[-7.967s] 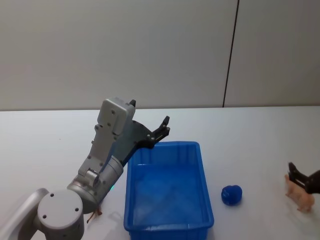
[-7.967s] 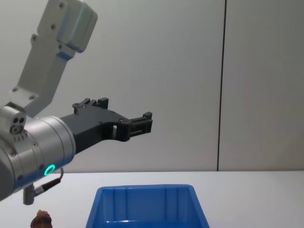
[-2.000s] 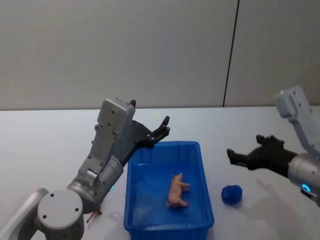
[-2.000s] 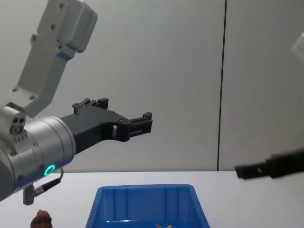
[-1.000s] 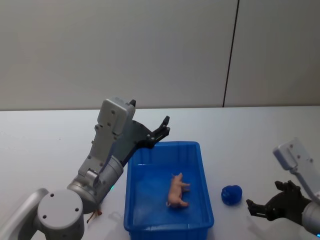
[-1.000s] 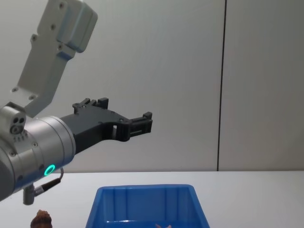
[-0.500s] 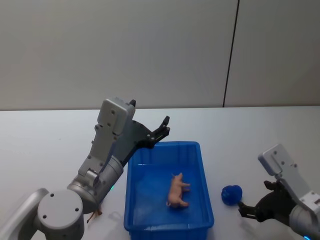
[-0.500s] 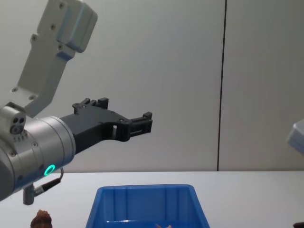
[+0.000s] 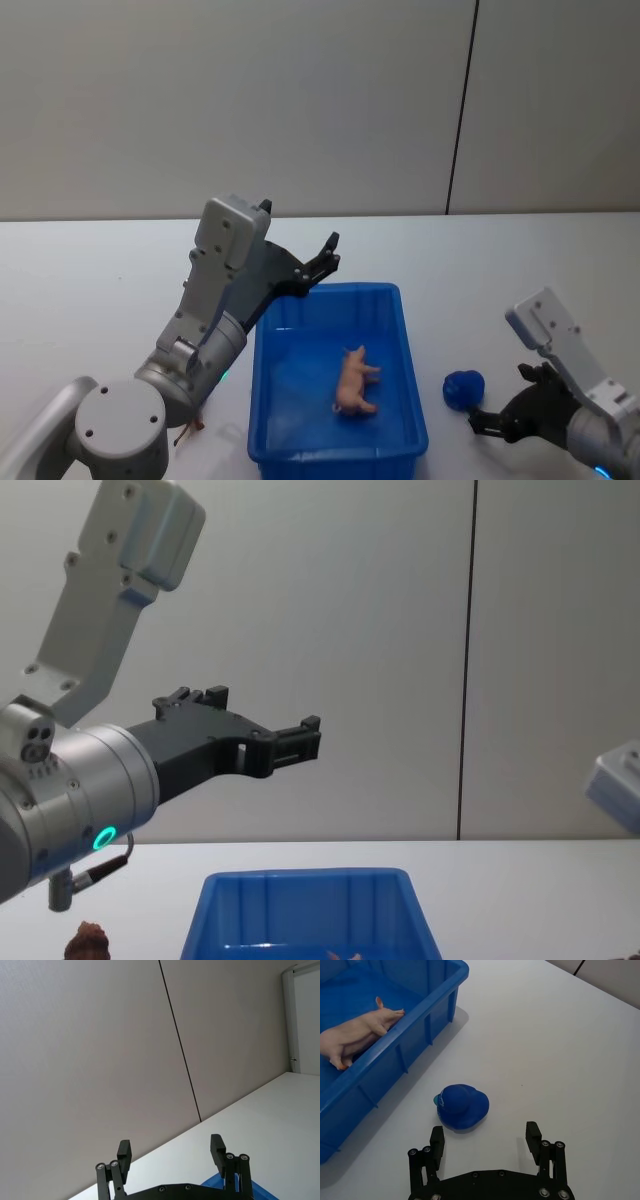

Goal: Pick up the two dolls from the table and place them into the box.

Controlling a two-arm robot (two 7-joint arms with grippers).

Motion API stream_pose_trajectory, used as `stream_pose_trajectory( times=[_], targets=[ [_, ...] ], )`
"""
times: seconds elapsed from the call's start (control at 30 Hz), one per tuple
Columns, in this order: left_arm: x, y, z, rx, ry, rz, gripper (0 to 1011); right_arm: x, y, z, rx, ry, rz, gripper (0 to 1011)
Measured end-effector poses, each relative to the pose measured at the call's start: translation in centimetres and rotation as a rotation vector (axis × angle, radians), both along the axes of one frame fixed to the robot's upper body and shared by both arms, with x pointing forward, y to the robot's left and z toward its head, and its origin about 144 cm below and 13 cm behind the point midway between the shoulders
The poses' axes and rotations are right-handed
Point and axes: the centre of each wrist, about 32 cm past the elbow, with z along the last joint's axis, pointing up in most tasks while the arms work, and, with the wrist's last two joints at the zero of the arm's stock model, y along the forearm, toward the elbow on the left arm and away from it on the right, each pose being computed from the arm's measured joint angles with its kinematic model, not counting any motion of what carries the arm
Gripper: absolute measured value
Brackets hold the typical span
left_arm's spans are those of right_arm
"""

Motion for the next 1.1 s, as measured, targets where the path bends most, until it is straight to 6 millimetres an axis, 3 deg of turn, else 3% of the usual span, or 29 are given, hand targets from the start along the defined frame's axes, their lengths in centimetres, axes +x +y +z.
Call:
stream_pose_trajectory(
  times=[1.1],
  targets=[
    [0.0, 0.0, 0.0, 0.000, 0.000, 0.000, 1001, 3.0, 0.8, -0.1, 0.066, 0.116, 0.061, 1001]
  ],
)
